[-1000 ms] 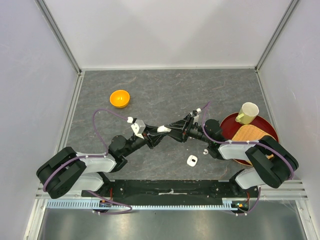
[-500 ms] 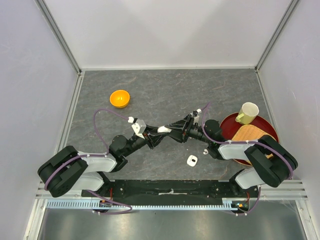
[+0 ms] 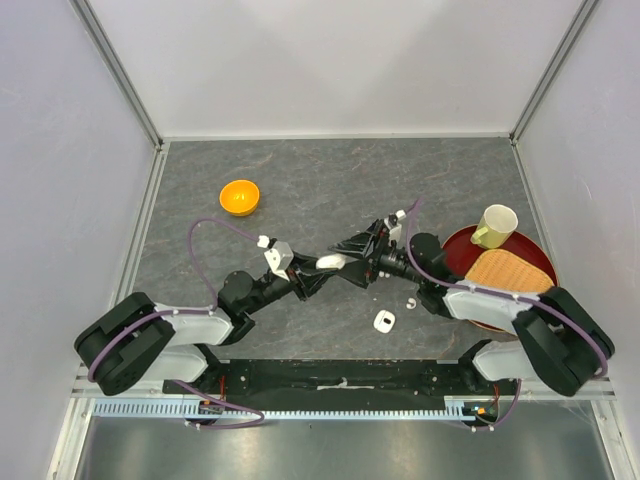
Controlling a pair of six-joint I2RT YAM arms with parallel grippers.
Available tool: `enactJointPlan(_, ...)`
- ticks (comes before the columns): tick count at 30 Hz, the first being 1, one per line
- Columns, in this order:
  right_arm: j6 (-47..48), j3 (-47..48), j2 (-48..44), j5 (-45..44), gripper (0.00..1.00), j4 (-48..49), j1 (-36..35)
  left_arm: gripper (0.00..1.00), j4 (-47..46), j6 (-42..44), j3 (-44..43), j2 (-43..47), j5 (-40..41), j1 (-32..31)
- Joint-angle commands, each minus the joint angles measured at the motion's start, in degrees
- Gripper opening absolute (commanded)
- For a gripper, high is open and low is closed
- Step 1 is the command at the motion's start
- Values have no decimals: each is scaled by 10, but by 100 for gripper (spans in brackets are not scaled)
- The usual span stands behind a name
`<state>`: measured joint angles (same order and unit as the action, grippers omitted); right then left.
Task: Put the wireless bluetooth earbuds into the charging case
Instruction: Pick up the charging case at the center of the board, then open the charging case.
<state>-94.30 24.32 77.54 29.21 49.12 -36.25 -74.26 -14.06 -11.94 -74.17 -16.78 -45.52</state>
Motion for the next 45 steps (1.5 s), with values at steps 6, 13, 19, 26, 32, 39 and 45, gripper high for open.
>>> enactJointPlan(6,279,137,-149,-135,95,-414,-1,2,-211,58,42,69,41,-1)
enactJointPlan(13,473,208,-207,-228,93,-565,-9,2,-200,76,63,138,42,0)
enactJointPlan(19,556,269,-172,-236,91,-620,-86,2,-181,71,59,168,19,1)
enactJointPlan(26,587,290,-167,-251,91,-615,-141,2,-134,76,54,198,1,1)
enactJointPlan(32,581,289,-166,-249,91,-606,-147,2,-103,80,47,207,-9,1)
enactJointPlan(39,565,289,-156,-244,91,-592,-150,2,-86,75,32,195,-45,1)
enactJointPlan(45,541,281,-165,-243,92,-562,-149,2,-48,83,18,198,-84,1)
